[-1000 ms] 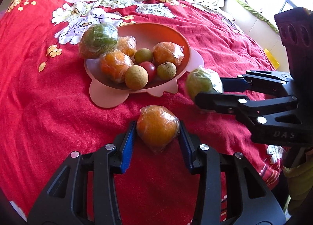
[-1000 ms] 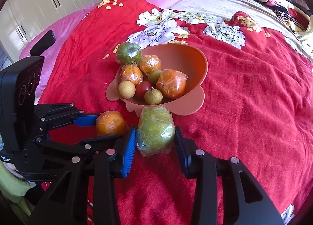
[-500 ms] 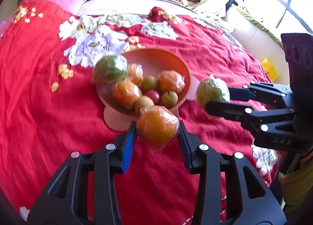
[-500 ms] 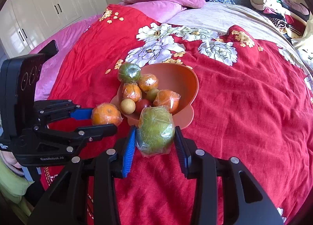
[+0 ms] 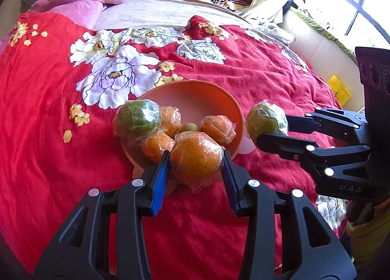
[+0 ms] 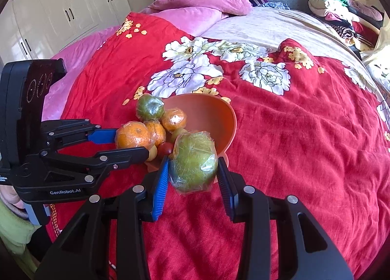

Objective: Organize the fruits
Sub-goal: 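Carry the wrapped orange and green wrapped fruit into the pink bowl and open both tools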

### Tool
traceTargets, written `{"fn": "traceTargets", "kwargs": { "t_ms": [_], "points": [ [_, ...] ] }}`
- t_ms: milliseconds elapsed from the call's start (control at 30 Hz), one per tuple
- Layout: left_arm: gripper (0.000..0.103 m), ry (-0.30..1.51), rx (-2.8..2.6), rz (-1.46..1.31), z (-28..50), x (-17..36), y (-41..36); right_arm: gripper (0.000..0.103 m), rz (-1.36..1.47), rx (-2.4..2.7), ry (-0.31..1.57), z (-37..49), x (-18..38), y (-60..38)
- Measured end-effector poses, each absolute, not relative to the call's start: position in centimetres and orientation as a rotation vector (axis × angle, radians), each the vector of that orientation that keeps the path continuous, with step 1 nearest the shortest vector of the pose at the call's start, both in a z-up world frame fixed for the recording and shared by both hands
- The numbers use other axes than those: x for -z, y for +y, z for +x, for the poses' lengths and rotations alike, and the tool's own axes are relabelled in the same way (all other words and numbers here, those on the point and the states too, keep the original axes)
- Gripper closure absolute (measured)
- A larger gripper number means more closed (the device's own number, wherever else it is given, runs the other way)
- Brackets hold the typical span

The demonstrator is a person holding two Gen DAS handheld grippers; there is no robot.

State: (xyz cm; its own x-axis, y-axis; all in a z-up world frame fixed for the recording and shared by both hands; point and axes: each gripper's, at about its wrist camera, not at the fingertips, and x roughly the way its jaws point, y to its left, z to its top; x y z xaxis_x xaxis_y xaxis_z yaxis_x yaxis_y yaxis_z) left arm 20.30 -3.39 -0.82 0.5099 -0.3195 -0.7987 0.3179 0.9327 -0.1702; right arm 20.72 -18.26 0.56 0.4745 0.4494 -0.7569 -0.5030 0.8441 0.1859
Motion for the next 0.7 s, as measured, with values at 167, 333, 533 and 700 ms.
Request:
{"fn": "traceTargets", "kwargs": {
  "t_ms": [167,333,533,700],
  "points": [
    [0.070,0.967,0.377,0.002,21.0,1.1,-3.5,0.066,-0.070,-0.583,0.902,21.7,-0.6,-18.1],
    [0.070,0.972,0.371,0.003,21.6,1.5,-3.7,0.066,-0.071,-0.580,0.901,22.6,-0.3,-17.9],
    [0.070,0.968,0.370,0.001,22.1,1.8,-3.7,0.066,-0.074,-0.565,0.905,23.7,0.5,-17.7],
    [0.070,0.965,0.375,0.000,22.5,2.0,-3.9,0.066,-0.088,-0.553,0.900,24.2,1.1,-17.5]
  ]
}}
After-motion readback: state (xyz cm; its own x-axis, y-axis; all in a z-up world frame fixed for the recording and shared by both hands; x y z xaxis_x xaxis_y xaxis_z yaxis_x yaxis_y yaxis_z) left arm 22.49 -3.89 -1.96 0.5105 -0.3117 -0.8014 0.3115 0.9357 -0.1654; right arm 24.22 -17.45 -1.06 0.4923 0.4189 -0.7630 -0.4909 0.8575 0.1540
